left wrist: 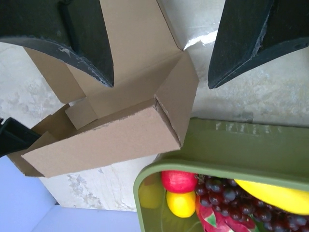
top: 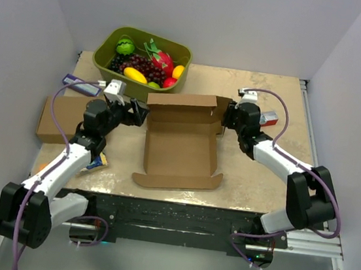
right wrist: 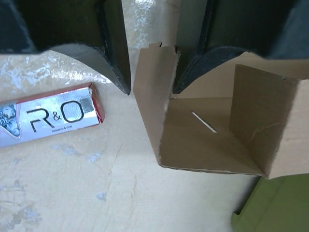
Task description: Fold the paper box
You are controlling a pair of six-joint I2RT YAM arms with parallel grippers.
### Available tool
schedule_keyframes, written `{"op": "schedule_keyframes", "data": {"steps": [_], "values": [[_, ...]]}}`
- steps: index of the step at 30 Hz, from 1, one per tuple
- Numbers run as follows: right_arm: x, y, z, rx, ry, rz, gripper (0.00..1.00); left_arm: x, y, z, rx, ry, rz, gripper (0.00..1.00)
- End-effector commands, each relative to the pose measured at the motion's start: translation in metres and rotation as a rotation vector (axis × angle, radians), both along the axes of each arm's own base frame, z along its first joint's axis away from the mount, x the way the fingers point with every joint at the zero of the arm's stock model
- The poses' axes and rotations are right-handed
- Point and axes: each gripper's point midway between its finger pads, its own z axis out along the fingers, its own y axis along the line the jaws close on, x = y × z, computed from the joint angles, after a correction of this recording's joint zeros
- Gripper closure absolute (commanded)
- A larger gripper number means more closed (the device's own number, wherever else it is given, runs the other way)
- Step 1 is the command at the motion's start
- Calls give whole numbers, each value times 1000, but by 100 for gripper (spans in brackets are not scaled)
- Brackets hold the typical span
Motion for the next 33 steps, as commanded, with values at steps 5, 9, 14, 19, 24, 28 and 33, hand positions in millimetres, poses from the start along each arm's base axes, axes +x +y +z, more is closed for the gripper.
{"op": "schedule_keyframes", "data": {"steps": [5, 9, 14, 19, 24, 28, 33], "values": [[7, 16, 32, 36, -64, 84, 80, 8, -9, -20, 37, -125, 91, 18], [-3, 17, 28, 34, -26, 111, 88, 24, -11, -29, 85, -126, 93, 19], [-18, 21, 26, 25, 8, 172, 96, 36, -9, -53, 132, -100, 110, 24], [-42, 26, 25, 13, 74, 263, 100, 33, -7, -58, 165, -121, 97, 38], [-83, 42, 19, 43, 166, 433, 100, 33, -5, -56, 196, -158, 85, 49], [-111, 56, 40, 110, 149, 561, 100, 36, 9, -59, 218, -153, 126, 52], [-131, 74, 69, 175, 130, 705, 100, 37, 27, -56, 205, -166, 164, 52]]}}
